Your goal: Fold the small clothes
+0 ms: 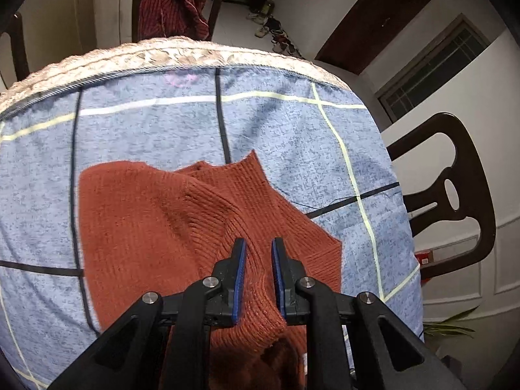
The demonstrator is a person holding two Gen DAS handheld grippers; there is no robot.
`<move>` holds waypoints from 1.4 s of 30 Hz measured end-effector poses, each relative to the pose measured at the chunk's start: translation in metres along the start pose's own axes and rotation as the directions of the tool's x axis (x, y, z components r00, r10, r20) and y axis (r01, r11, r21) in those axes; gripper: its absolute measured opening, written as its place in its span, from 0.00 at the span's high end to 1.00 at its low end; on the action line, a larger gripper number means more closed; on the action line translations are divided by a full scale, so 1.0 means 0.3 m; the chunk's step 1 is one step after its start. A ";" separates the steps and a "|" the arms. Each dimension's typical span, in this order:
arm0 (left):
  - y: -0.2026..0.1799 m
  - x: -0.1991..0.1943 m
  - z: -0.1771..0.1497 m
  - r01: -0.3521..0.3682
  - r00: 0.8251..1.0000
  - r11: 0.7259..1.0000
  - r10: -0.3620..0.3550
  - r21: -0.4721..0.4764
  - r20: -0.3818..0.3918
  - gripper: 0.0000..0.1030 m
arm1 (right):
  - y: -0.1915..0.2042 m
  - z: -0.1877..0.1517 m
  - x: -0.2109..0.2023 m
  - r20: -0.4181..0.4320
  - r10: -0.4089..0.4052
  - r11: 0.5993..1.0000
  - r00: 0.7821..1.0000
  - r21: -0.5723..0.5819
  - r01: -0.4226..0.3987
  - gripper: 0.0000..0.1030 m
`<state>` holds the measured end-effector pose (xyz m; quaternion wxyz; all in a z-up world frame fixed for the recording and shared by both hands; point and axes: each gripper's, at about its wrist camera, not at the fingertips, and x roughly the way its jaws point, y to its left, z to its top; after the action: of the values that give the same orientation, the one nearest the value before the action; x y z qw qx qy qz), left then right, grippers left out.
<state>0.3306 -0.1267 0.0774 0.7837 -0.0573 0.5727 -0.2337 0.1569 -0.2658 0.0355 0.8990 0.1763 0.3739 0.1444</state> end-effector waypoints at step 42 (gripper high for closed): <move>0.275 -0.170 -0.172 0.043 0.990 0.998 -0.038 -0.038 0.137 0.40 | -0.034 0.188 0.103 -0.004 0.080 0.986 0.997 0.148 -0.079 0.81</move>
<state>0.2958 -0.0225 0.0749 0.8148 -0.1006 0.5210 -0.2335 0.2200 -0.2746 0.0493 0.8752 0.2564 0.3807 0.1529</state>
